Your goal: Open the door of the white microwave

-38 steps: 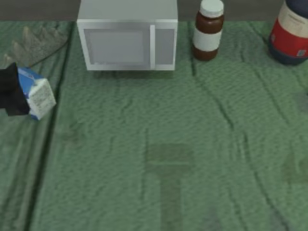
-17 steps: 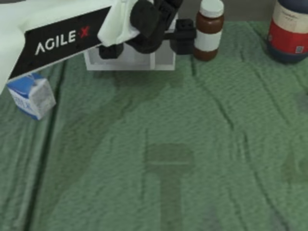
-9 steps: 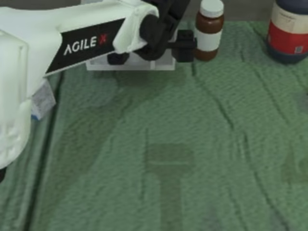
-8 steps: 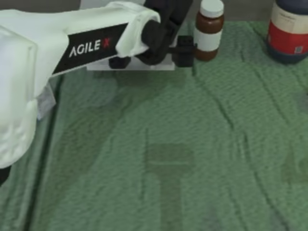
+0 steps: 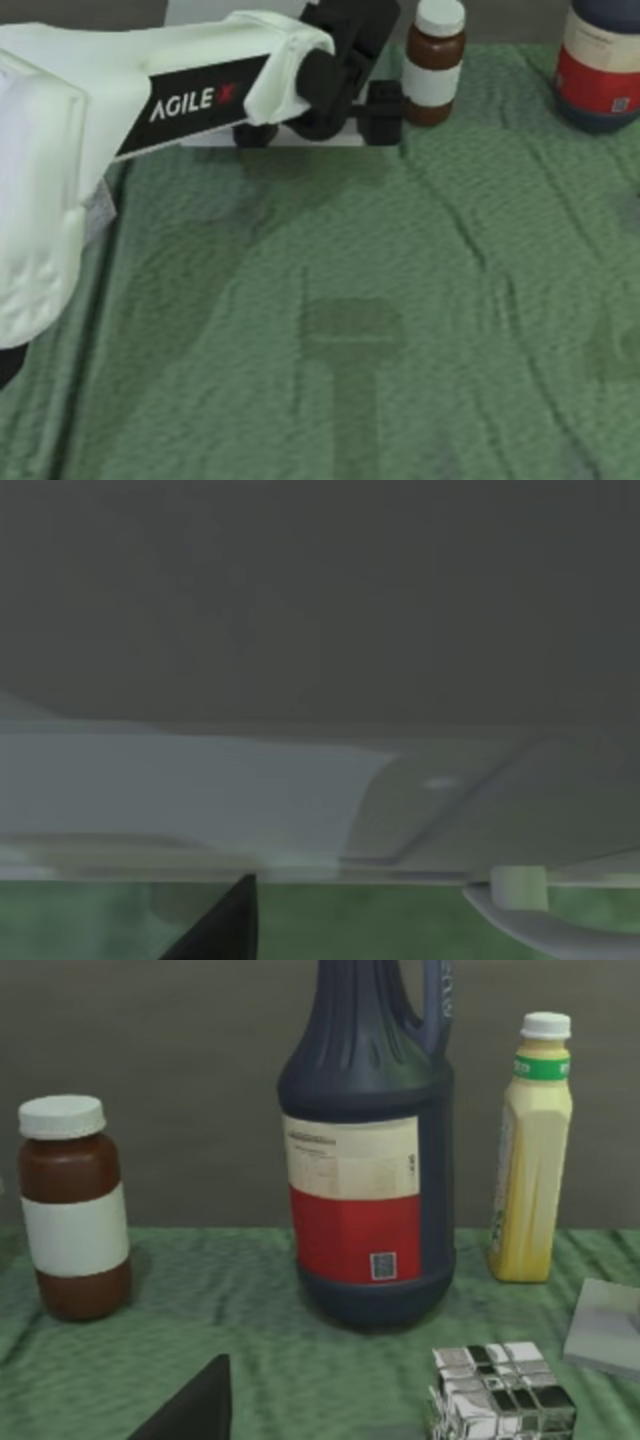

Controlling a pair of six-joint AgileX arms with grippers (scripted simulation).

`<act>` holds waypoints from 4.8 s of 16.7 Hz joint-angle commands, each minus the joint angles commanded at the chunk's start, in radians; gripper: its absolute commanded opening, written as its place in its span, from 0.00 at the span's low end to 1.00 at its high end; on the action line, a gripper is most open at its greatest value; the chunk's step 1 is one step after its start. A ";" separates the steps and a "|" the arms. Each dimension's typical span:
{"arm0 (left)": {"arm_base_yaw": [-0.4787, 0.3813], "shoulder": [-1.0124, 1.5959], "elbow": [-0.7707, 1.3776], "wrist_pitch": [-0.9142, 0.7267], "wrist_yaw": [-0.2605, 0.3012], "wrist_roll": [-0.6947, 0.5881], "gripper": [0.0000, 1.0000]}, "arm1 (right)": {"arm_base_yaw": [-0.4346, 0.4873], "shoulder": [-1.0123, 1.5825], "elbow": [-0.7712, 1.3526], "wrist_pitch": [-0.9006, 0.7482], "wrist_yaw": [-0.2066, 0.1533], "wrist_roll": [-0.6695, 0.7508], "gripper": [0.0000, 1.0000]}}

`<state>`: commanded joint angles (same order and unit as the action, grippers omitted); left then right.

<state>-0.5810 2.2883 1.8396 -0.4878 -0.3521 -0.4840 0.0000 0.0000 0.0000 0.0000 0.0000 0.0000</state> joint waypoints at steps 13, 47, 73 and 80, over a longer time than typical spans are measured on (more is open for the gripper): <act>0.000 0.000 0.000 0.000 0.000 0.000 0.00 | 0.000 0.000 0.000 0.000 0.000 0.000 1.00; -0.032 -0.094 -0.155 0.051 -0.020 -0.028 0.00 | 0.000 0.000 0.000 0.000 0.000 0.000 1.00; -0.026 -0.141 -0.234 0.102 0.017 0.026 0.00 | 0.000 0.000 0.000 0.000 0.000 0.000 1.00; -0.026 -0.141 -0.234 0.102 0.017 0.026 0.00 | 0.000 0.000 0.000 0.000 0.000 0.000 1.00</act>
<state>-0.6074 2.1474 1.6058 -0.3859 -0.3354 -0.4576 0.0000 0.0000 0.0000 0.0000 0.0000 0.0000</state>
